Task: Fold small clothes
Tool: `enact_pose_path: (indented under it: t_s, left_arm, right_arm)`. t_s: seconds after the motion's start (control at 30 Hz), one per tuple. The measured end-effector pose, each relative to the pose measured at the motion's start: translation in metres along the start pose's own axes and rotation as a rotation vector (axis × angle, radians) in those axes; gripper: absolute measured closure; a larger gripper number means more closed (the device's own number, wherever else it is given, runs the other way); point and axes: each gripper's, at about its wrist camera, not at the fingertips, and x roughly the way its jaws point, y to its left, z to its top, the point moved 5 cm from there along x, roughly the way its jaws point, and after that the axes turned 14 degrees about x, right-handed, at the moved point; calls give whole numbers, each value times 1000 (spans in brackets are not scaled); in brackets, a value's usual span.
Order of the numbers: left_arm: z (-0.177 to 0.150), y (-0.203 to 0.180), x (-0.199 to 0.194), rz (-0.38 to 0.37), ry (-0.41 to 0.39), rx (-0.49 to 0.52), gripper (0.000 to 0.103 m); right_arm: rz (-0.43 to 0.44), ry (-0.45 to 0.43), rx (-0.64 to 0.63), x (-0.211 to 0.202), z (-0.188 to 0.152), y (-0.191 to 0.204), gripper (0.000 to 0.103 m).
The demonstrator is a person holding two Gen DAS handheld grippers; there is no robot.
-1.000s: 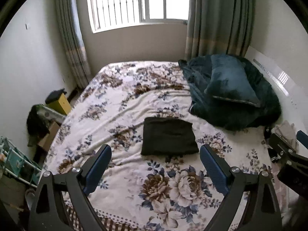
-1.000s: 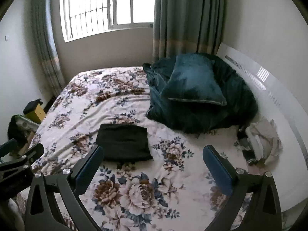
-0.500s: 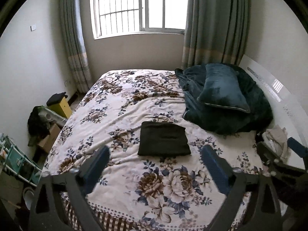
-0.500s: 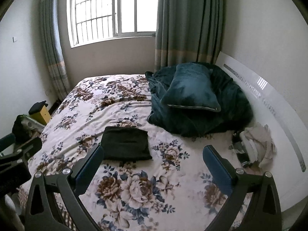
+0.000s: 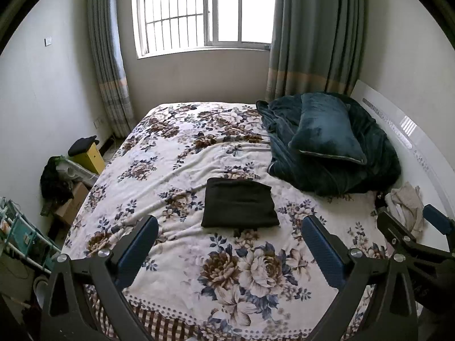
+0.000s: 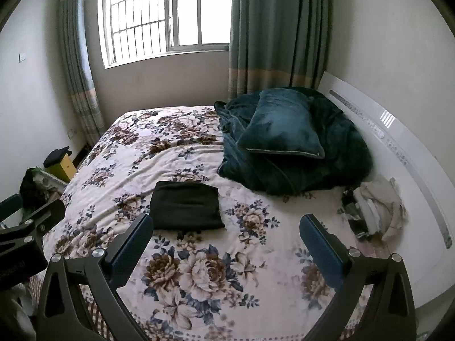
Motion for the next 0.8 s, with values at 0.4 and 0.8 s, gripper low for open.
enact_pose_path:
  t_s: [0.4, 0.8]
  left_arm:
    - [0, 1, -2, 2, -3, 3, 0]
    - [-1, 0, -4, 6, 0, 1, 0]
  right_arm:
    - [5, 5, 0, 0, 1, 0, 0]
    - [11, -1, 5, -2, 4, 6, 0]
